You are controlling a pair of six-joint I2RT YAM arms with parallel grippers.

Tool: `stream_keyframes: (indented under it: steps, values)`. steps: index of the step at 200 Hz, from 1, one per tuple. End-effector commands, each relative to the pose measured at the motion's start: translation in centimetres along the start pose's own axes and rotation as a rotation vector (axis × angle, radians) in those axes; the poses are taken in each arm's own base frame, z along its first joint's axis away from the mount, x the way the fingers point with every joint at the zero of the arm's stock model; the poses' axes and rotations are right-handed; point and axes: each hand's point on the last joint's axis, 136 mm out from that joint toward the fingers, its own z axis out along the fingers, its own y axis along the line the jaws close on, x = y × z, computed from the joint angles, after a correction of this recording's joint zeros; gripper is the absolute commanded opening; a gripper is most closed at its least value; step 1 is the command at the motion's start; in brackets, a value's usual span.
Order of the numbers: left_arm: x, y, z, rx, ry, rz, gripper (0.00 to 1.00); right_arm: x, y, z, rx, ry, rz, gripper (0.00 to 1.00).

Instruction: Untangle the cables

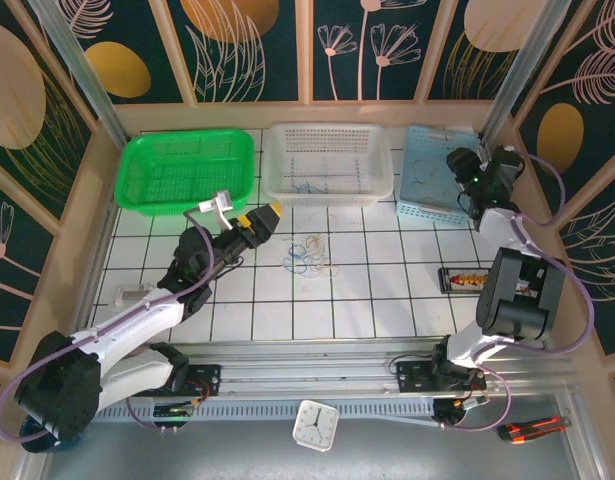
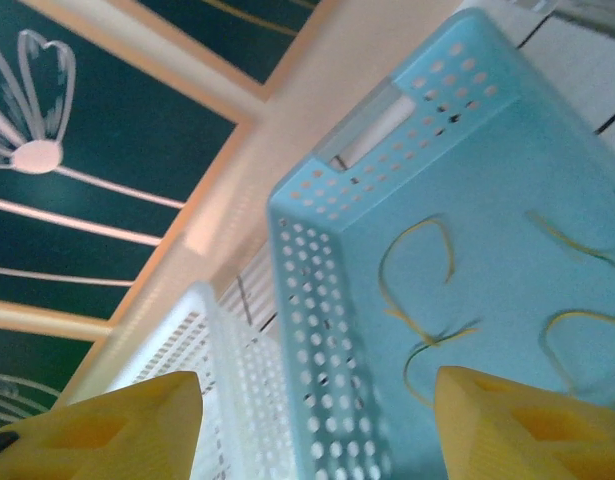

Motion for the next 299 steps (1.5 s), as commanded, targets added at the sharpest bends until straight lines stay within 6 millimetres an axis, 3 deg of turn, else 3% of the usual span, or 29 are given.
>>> stream_keyframes:
  steps: [1,44,117,147,179,248,299]
  values:
    - [0.1,1.9,-0.2,-0.074,-0.018,0.009,0.99,1.8,3.7,-1.8,-0.094,0.034,-0.040,0.62]
    - [-0.4,4.4,-1.4,-0.183,-0.080,0.002,0.99,8.7,8.7,-4.1,-0.196,0.143,-0.123,0.62]
    - [0.1,7.2,-2.3,-0.341,-0.057,0.017,0.99,25.7,12.7,-7.1,-0.285,0.455,-0.405,0.62]
    - [0.2,7.9,-3.0,-0.383,-0.063,0.014,0.99,30.8,14.3,-7.0,-0.279,0.564,-0.640,0.61]
    - [0.5,9.6,-4.1,-0.445,-0.089,-0.038,0.99,36.1,14.3,-5.4,-0.250,0.695,-0.862,0.61]
    - [0.9,10.7,-5.9,-0.463,-0.134,-0.104,0.99,42.9,13.4,-3.4,-0.188,0.811,-1.142,0.61]
    - [1.1,10.8,-6.0,-0.459,-0.135,-0.113,0.99,44.3,12.0,-2.2,-0.138,0.813,-1.192,0.61]
